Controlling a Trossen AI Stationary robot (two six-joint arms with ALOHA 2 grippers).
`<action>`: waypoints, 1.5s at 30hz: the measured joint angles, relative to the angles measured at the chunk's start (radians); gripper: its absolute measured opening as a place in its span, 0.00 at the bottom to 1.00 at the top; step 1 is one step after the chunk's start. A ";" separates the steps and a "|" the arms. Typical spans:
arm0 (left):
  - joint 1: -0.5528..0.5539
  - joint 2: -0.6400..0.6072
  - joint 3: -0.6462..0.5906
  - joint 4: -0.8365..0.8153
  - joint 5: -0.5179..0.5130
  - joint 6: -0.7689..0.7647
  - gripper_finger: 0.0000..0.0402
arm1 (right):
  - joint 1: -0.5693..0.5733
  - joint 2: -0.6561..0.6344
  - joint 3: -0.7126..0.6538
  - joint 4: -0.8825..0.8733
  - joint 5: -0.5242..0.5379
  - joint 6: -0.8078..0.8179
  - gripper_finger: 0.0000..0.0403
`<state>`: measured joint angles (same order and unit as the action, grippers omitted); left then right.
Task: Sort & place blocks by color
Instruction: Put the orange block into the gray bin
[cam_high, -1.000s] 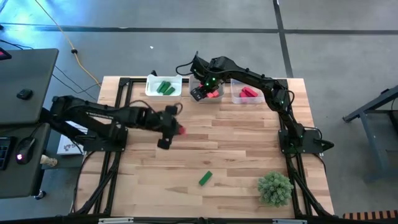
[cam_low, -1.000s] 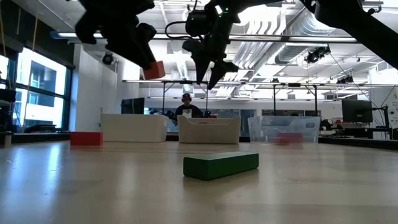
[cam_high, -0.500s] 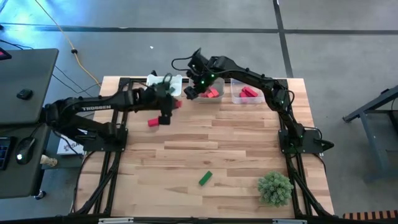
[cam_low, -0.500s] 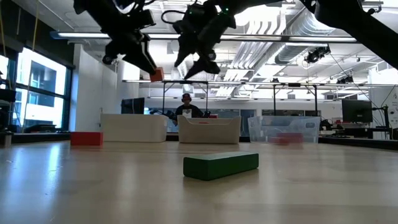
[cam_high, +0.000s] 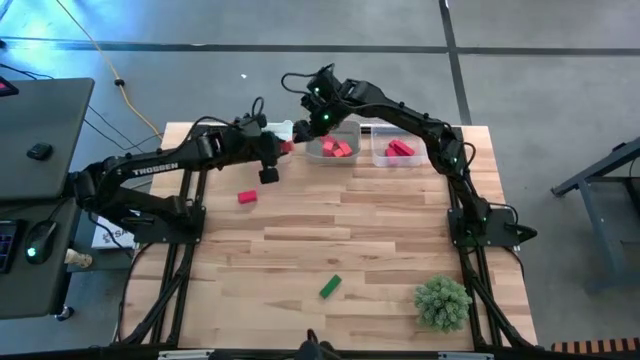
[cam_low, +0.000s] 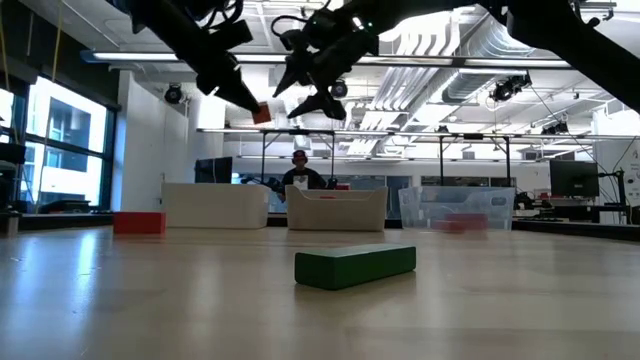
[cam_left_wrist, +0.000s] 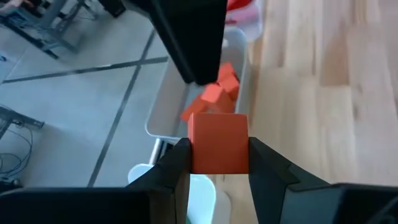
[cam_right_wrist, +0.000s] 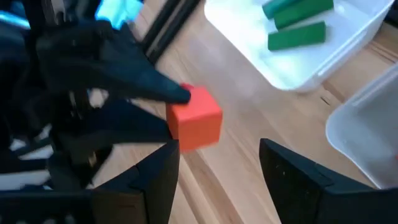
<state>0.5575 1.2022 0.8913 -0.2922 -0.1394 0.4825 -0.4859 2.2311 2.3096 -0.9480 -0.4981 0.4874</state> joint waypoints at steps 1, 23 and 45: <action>0.003 0.000 0.000 0.014 0.000 -0.007 0.25 | -0.006 0.000 0.000 0.015 -0.009 0.007 0.52; 0.039 0.000 0.000 0.200 0.005 -0.174 0.27 | -0.053 0.000 0.000 0.145 -0.158 0.011 0.52; 0.037 0.002 0.000 0.237 0.018 -0.210 0.34 | -0.050 0.000 0.000 0.153 -0.162 -0.074 0.27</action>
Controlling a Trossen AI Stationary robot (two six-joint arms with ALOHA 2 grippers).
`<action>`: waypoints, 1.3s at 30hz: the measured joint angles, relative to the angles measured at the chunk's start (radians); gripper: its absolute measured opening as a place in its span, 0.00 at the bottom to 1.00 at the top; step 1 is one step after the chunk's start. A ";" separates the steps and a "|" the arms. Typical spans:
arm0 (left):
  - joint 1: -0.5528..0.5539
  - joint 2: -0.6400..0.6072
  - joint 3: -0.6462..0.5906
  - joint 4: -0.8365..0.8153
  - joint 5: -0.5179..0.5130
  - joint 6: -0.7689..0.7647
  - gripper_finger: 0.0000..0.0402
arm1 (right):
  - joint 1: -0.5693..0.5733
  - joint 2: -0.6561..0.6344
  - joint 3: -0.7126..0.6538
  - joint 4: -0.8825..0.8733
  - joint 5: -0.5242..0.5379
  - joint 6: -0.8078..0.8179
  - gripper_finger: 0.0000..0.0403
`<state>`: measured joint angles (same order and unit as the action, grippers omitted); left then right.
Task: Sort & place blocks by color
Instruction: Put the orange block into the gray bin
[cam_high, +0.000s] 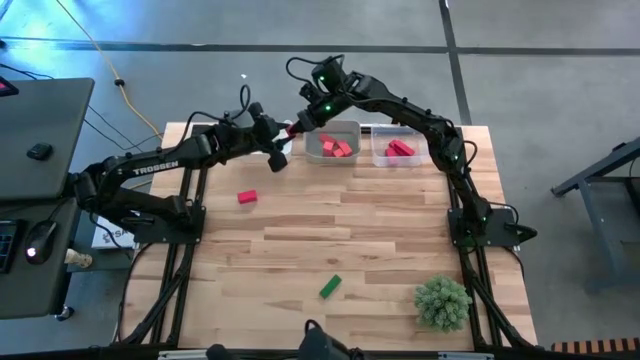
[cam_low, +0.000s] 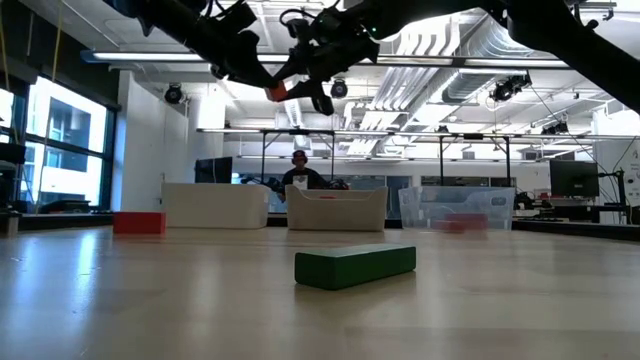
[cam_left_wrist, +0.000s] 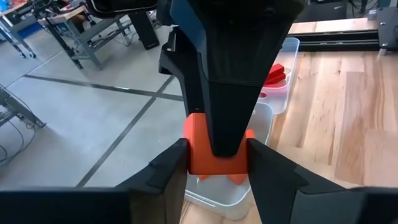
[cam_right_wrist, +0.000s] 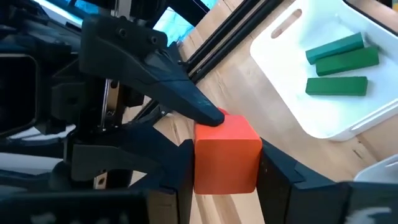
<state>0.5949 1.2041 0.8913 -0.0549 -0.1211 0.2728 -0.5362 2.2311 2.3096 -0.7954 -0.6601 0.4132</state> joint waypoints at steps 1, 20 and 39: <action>0.000 0.000 0.000 0.000 -0.004 -0.007 0.35 | 0.000 0.000 0.000 -0.002 0.001 -0.011 0.27; 0.001 0.000 0.000 0.001 -0.071 -0.106 0.49 | -0.067 0.000 0.000 -0.335 0.281 -0.368 0.27; 0.001 -0.001 0.000 -0.057 -0.068 -0.248 0.49 | -0.097 0.019 -0.002 -0.375 0.708 -0.546 0.27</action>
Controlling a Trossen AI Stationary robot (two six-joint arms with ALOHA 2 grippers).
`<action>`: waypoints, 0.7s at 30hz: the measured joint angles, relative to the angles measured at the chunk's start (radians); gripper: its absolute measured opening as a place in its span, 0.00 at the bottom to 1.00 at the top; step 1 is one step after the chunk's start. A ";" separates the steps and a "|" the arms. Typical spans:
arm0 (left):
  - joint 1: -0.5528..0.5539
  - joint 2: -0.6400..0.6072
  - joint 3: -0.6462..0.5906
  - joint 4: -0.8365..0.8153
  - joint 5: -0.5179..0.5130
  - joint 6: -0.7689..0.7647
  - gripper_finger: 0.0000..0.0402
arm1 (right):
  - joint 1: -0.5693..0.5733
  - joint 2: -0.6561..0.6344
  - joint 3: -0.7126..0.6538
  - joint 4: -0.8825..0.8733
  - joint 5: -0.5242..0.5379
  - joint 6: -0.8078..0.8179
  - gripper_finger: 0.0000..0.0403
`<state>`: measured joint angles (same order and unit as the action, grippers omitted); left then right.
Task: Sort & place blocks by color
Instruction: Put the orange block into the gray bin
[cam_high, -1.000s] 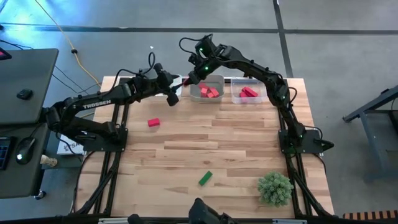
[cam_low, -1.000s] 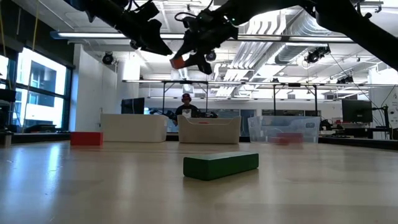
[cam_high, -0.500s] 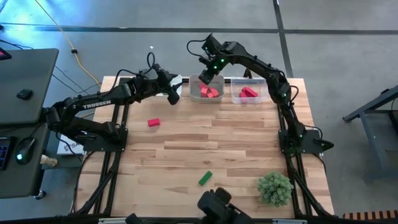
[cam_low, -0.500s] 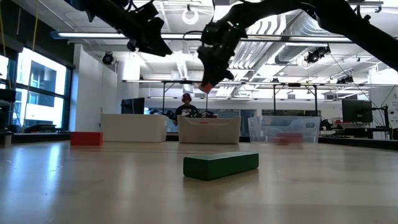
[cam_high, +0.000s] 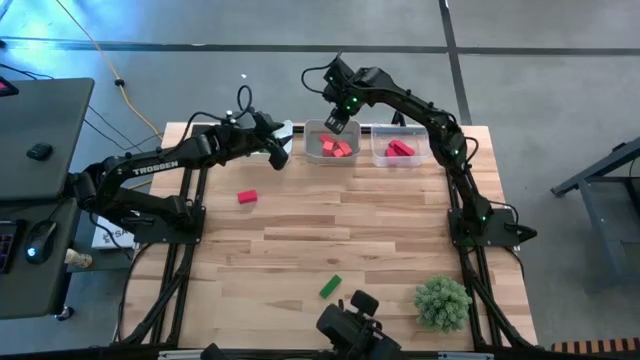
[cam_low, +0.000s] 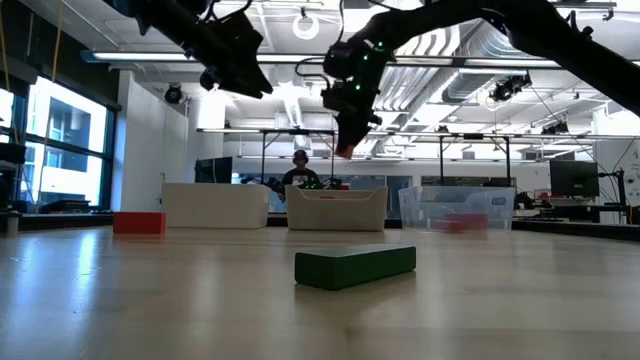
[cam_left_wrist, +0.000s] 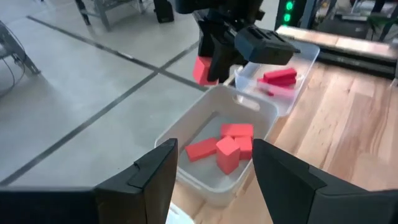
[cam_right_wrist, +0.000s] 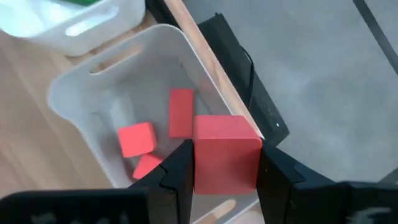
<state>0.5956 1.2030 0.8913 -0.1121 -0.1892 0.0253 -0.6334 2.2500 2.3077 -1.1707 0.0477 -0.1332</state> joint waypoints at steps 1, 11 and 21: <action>0.000 0.000 0.000 -0.013 -0.002 0.000 0.49 | 0.000 0.007 0.000 0.000 0.001 -0.001 0.27; 0.000 0.000 0.000 -0.157 -0.004 -0.018 0.49 | -0.001 0.111 0.000 -0.056 -0.029 0.001 0.27; 0.000 0.000 0.000 -0.286 -0.034 -0.023 0.49 | 0.006 0.177 0.000 -0.089 -0.038 0.005 0.27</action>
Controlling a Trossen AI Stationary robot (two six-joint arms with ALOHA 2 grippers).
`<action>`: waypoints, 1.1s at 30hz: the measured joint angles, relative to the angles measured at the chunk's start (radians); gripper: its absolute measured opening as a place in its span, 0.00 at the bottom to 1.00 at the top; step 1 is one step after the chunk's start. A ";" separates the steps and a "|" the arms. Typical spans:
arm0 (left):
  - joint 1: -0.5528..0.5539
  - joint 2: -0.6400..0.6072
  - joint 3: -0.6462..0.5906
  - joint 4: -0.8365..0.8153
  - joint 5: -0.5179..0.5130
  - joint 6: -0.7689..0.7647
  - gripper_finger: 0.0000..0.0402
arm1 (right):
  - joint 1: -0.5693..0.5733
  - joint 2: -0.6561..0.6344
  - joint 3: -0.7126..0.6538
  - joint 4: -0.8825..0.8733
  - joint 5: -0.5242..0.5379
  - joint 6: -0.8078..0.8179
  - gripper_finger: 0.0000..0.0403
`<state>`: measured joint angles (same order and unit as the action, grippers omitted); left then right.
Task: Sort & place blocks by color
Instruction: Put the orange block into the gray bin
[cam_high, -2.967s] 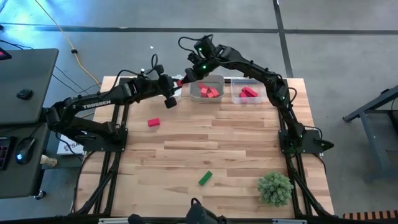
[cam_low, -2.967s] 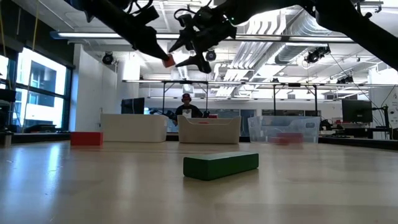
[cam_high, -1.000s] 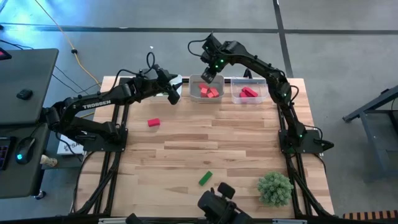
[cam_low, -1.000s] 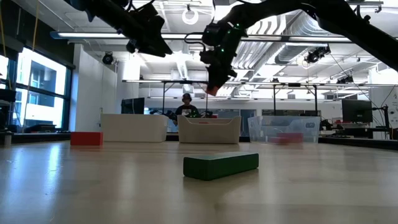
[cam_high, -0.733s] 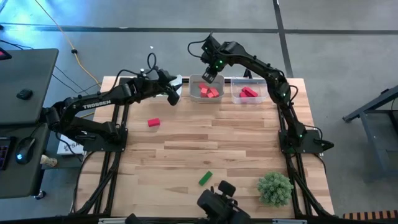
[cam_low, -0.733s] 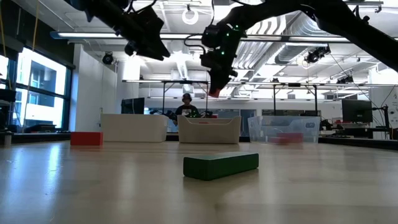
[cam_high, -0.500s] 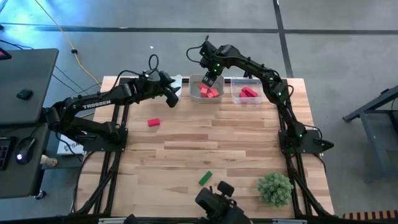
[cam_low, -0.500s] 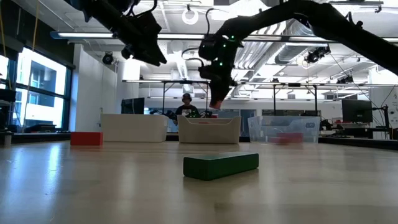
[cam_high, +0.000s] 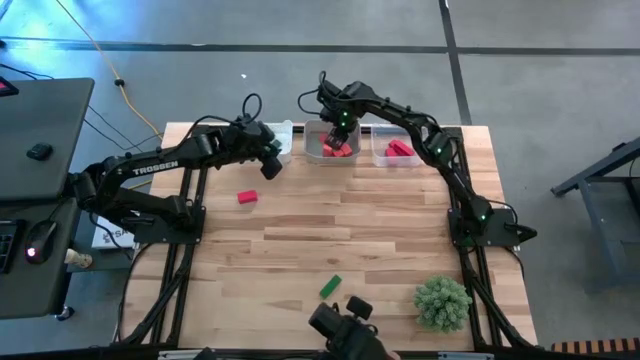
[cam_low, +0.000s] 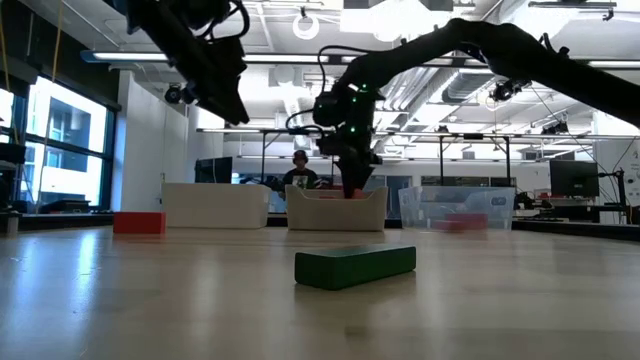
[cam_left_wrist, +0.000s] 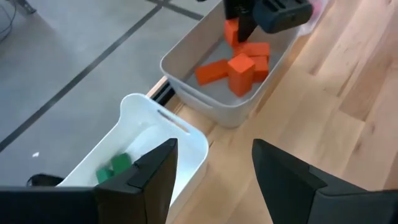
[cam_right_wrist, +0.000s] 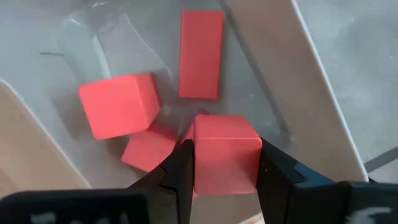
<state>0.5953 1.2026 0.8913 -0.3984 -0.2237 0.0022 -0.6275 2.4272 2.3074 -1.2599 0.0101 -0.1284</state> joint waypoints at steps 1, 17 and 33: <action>0.000 0.000 0.000 -0.006 -0.005 0.000 0.49 | 0.002 0.004 0.000 0.002 0.001 0.000 0.27; 0.000 0.034 0.000 -0.237 0.012 -0.056 0.49 | 0.005 0.042 0.000 -0.015 0.007 -0.003 0.28; -0.001 0.119 0.000 -0.479 0.101 -0.069 0.49 | 0.023 0.046 0.000 -0.029 0.004 -0.026 0.49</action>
<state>0.5945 1.3215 0.8917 -0.8775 -0.1225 -0.0670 -0.6048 2.4729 2.3077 -1.2888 0.0143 -0.1540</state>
